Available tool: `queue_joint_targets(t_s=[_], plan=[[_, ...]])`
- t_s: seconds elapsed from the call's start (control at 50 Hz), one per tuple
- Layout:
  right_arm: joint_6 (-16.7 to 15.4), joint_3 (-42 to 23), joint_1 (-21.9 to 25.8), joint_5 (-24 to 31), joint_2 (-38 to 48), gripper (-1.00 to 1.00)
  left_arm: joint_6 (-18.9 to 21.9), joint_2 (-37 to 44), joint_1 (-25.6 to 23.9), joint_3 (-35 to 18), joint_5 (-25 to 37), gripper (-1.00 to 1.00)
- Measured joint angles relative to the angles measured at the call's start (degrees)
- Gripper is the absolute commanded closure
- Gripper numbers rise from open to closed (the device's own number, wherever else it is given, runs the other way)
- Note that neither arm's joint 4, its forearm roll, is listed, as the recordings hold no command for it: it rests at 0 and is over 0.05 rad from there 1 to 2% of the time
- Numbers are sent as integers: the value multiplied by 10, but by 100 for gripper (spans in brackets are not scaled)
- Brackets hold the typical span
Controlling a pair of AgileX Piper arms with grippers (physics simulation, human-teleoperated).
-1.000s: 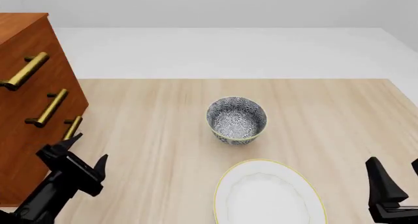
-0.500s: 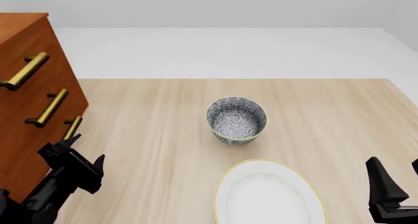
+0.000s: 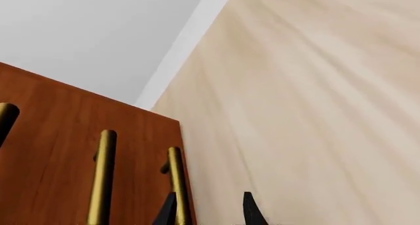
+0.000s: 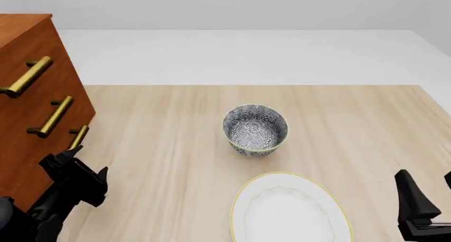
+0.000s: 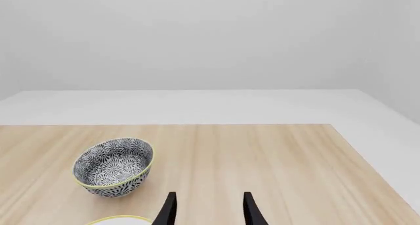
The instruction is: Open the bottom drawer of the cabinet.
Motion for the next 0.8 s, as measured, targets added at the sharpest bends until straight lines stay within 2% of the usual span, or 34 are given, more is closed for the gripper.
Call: queue_joint_targets(t_s=[0.8], plan=[[0, 1, 0, -3, 1, -100, 14, 48, 58, -37, 0, -100]])
